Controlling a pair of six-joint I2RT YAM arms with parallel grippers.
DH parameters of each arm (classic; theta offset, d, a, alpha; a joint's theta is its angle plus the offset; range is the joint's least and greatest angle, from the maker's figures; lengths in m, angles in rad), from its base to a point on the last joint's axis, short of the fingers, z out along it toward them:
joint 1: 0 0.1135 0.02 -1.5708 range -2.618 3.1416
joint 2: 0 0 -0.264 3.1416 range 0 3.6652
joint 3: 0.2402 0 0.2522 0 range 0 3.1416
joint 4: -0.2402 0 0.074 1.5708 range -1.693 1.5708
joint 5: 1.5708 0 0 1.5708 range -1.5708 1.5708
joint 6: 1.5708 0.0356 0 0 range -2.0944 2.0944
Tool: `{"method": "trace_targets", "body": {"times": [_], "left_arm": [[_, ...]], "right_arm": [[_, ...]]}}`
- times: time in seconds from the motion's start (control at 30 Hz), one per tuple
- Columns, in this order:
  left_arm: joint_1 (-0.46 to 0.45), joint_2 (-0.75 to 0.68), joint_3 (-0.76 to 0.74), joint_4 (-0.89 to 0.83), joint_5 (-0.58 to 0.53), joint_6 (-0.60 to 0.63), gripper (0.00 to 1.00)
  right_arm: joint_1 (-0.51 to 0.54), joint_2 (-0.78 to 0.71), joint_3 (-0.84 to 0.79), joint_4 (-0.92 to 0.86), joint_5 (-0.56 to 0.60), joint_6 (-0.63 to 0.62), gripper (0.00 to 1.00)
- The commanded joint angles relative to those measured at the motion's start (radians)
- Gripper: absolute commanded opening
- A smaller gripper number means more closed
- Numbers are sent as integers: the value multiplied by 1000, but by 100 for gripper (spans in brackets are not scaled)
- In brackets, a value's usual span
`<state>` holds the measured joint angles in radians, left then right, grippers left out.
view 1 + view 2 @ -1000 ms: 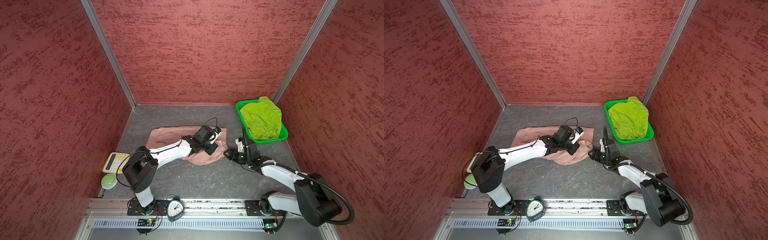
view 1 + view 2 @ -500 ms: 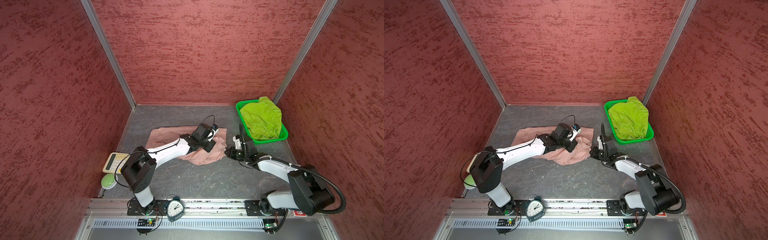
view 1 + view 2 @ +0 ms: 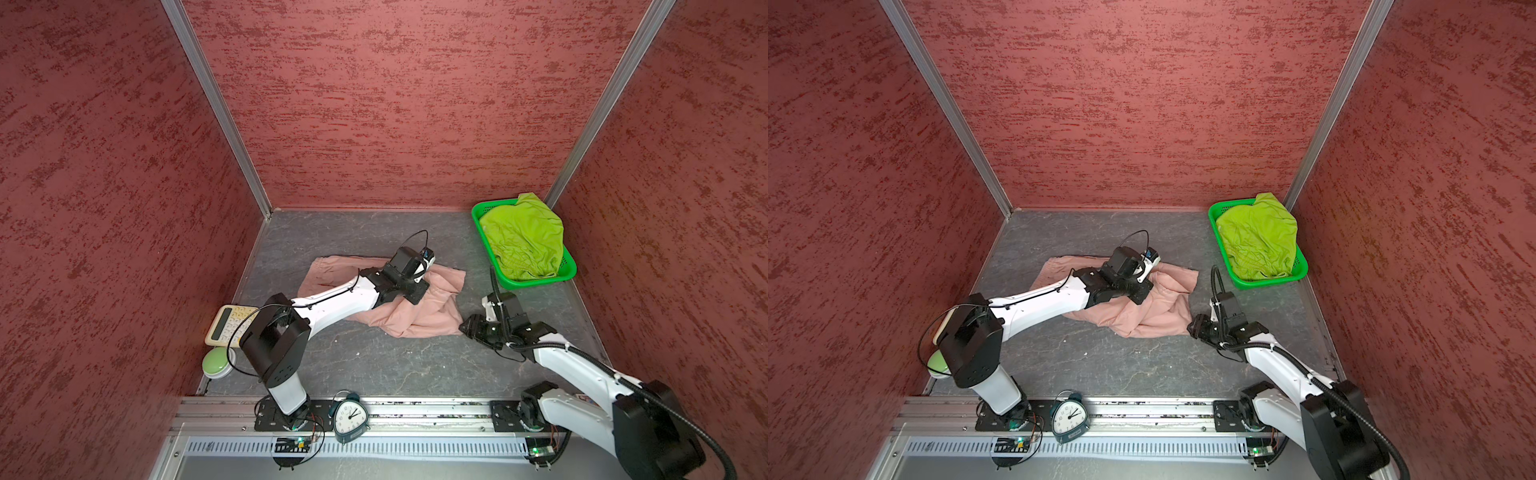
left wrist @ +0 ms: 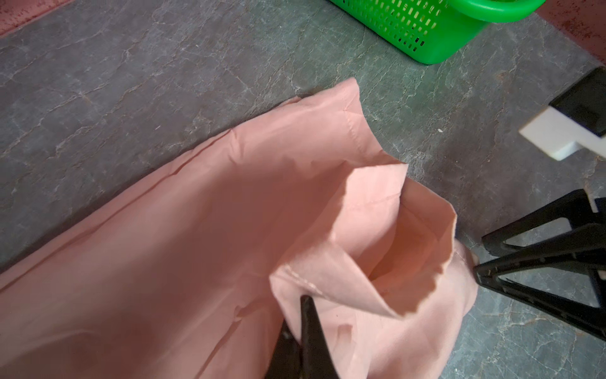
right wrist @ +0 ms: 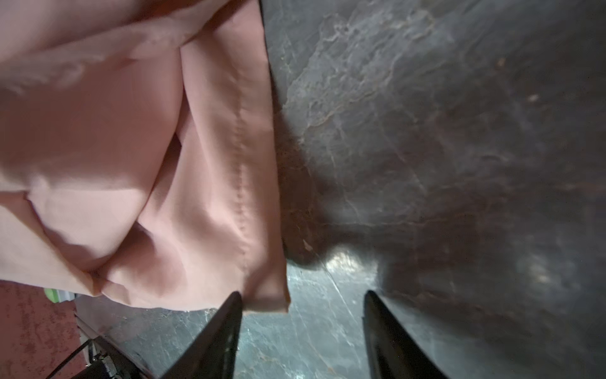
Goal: Fold and stack the shorts
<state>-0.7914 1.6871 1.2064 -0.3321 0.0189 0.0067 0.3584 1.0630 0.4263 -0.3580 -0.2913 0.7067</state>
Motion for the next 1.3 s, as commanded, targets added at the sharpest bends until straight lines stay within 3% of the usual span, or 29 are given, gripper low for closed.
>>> {"method": "trace_targets", "body": {"times": [0.0,0.13,0.23,0.27,0.3,0.37,0.4,0.47,0.5,0.57,0.67,0.77,0.87,1.0,1.13,1.27], "left_arm": [[-7,-17,14,11,-2,-11,0],[-14,-14,24,12,2,-16,0],[-28,-18,27,10,10,-31,0],[-37,-22,26,10,20,-34,0],[-49,-25,25,8,33,-36,1],[-83,-36,22,3,59,-46,6],[-105,-41,20,5,75,-58,9],[-149,-40,16,4,116,-73,23],[-175,-35,15,7,124,-83,43],[-211,-21,17,10,163,-99,97],[-252,-11,38,-12,181,-113,99],[-250,-53,99,-113,116,-103,99],[-169,-111,173,-239,67,-83,99],[44,-153,235,-360,-30,-88,99],[278,-150,147,-282,46,-148,99],[391,-96,50,-185,69,-120,99]], "right_arm": [[1,2,70,3,35,-37,66],[3,127,78,113,-22,-43,66],[16,171,56,191,-79,-24,38],[16,163,60,163,-68,-27,35],[16,144,73,112,-30,-40,36],[6,81,111,-25,99,-67,55],[-11,42,131,-84,145,-80,59],[-54,-22,159,-154,179,-93,67],[-74,-47,169,-175,181,-97,72],[-102,-78,187,-208,185,-104,79],[-123,-99,216,-249,203,-124,79],[-127,-105,242,-241,177,-143,71],[-113,-82,258,-159,56,-175,54],[17,1,308,-62,32,-196,36],[156,119,343,32,28,-170,33],[242,236,317,98,37,-131,31]]}}
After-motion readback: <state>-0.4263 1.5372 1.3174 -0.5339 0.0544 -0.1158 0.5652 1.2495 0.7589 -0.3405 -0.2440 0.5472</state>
